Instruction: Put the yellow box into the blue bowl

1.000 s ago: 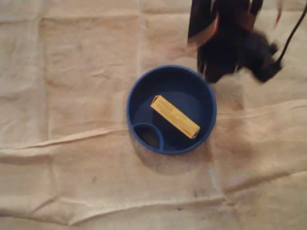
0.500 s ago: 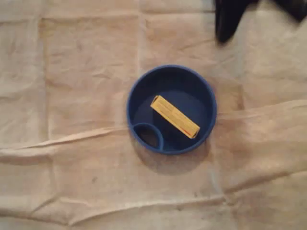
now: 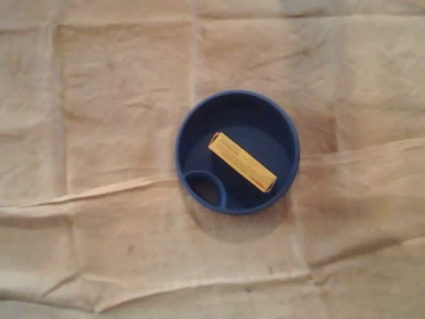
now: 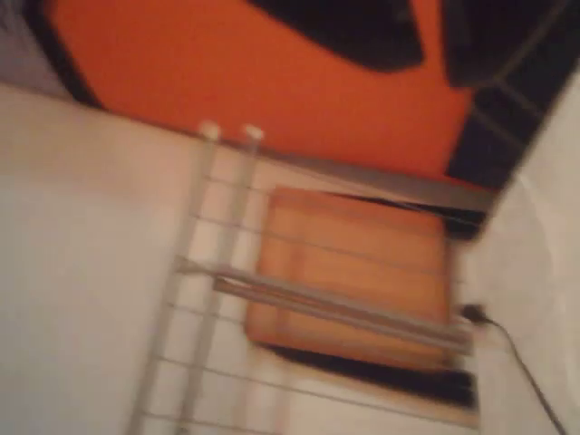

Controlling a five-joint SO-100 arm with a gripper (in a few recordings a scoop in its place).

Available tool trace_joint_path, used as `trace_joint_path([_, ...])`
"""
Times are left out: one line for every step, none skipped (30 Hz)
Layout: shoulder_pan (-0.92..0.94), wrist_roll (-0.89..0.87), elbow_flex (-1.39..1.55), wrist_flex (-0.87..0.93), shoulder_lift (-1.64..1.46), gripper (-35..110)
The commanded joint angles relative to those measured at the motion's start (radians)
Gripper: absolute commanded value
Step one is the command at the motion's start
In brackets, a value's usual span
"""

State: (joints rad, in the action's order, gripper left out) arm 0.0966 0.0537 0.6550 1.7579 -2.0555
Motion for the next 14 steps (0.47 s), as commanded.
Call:
trace_joint_path([0.002, -0.005, 0.144, 0.002, -0.176, 0])
trace_joint_path([0.002, -0.003, 0.198, 0.002, -0.225, 0])
trace_joint_path([0.002, -0.003, 0.253, 0.002, -0.276, 0])
trace_joint_path([0.002, -0.003, 0.305, 0.002, -0.328, 0])
trace_joint_path([0.002, -0.003, 0.36, 0.0, -0.374, 0])
trace_joint_path([0.002, -0.002, 0.413, 0.0, -0.423, 0])
trace_joint_path([0.002, -0.002, 0.465, 0.0, -0.474, 0])
trace_joint_path([0.002, -0.002, 0.514, 0.0, -0.523, 0])
trace_joint_path([0.002, -0.002, 0.56, 0.0, -0.572, 0])
trace_joint_path([0.002, -0.002, 0.606, 0.0, -0.621, 0])
trace_joint_path([0.002, -0.002, 0.649, 0.0, -0.669, 0])
trace_joint_path([0.002, -0.002, 0.69, 0.0, -0.712, 0])
trace_joint_path([0.002, -0.002, 0.729, 0.0, -0.753, 0])
trace_joint_path([0.002, -0.002, 0.765, 0.0, -0.788, 0])
